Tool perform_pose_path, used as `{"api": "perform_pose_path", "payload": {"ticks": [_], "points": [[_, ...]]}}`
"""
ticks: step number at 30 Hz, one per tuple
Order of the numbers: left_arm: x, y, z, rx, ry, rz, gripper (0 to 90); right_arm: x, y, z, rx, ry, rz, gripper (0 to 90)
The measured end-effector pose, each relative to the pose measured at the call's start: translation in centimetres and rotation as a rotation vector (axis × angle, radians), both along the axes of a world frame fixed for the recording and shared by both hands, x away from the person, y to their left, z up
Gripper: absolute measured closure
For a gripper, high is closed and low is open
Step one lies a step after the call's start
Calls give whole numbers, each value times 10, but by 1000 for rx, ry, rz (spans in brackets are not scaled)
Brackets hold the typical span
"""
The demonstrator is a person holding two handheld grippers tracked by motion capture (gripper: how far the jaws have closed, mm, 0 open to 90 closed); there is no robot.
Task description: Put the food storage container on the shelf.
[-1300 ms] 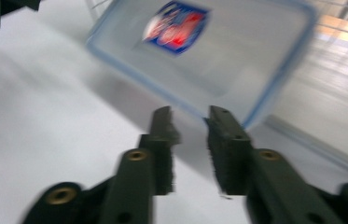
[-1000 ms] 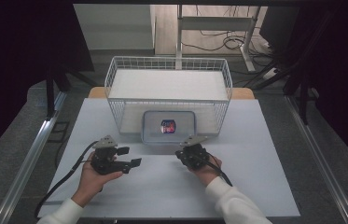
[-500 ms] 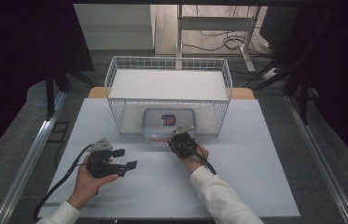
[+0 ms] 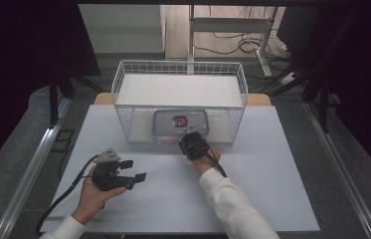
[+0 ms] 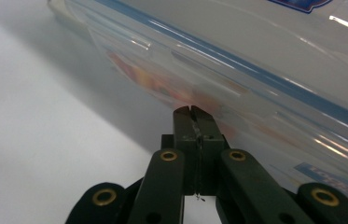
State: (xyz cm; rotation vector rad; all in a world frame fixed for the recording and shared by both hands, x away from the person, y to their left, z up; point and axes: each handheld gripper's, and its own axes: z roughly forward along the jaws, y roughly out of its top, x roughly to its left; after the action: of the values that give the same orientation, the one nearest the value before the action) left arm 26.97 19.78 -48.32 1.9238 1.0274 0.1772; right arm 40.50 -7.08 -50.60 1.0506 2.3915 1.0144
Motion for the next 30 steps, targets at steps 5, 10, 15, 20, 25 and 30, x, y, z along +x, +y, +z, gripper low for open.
{"api": "perform_pose_path", "payload": {"ticks": [5, 10, 15, 20, 25, 30], "points": [[1, 1, -2, -1, 9, 3, 246, 17, 5, 0, 7, 0, -41, 889], [0, 2, -2, -9, 10, 3, 246, 25, 8, 1, 10, 1, -58, 889], [1, 3, -3, -8, 19, 6, 246, 28, 9, 0, 9, 4, -56, 888], [1, 4, -3, -12, 17, 9, 246, 23, 5, 4, 11, 5, -47, 888], [-1, 5, -4, 0, 10, 10, 246, -2, -17, 20, 15, -4, 3, 888], [-5, 3, -4, 18, 2, 11, 246, -45, -61, 39, 27, -14, 58, 888]]}}
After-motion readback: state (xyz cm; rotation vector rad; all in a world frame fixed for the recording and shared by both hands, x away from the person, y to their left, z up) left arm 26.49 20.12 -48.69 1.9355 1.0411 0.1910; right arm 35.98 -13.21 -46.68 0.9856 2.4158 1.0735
